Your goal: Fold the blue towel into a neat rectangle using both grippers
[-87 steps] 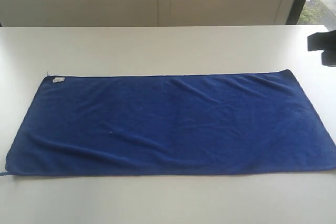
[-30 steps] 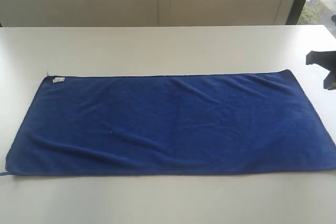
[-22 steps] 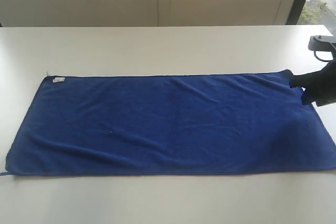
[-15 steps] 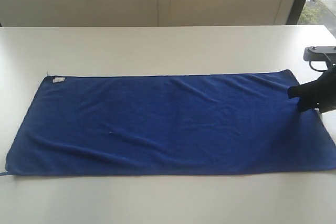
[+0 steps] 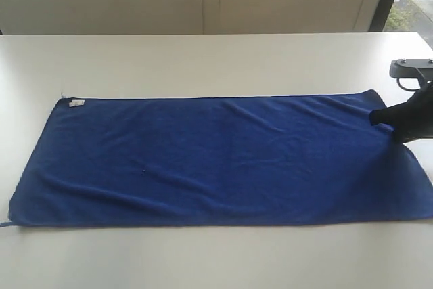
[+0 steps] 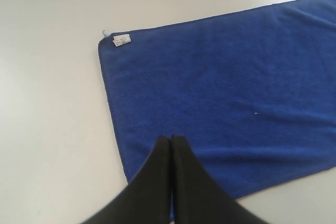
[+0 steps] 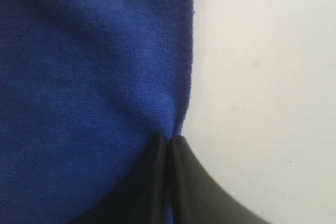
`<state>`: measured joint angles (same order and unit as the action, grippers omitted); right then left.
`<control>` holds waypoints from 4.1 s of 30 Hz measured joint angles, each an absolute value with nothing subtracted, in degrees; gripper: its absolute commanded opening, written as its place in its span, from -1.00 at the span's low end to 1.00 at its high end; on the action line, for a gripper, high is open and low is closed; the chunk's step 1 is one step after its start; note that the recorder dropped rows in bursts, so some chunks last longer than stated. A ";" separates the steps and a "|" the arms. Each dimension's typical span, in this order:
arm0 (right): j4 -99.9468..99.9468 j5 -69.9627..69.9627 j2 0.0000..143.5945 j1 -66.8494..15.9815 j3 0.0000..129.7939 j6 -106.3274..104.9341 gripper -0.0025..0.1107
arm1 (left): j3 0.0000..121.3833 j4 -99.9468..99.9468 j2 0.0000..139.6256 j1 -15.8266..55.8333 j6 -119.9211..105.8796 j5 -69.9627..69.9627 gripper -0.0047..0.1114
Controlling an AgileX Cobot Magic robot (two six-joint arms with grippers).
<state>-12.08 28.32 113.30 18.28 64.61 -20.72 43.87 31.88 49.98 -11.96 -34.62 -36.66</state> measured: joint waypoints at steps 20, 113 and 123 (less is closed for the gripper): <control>16.14 37.49 109.06 20.06 73.95 -1.71 -0.96 | 43.87 31.88 49.98 -11.96 -34.62 -36.66 -0.92; -11.04 55.29 125.82 -19.79 102.62 -41.17 -0.80 | 43.87 31.88 49.98 -11.96 -34.62 -36.66 -0.92; -10.39 56.59 128.34 -18.86 102.62 -43.81 0.54 | 43.87 31.88 49.98 -11.96 -34.62 -36.66 -0.92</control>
<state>-10.39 56.59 128.34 -18.86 102.62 -43.81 43.87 31.88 49.98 -11.96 -34.62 -36.66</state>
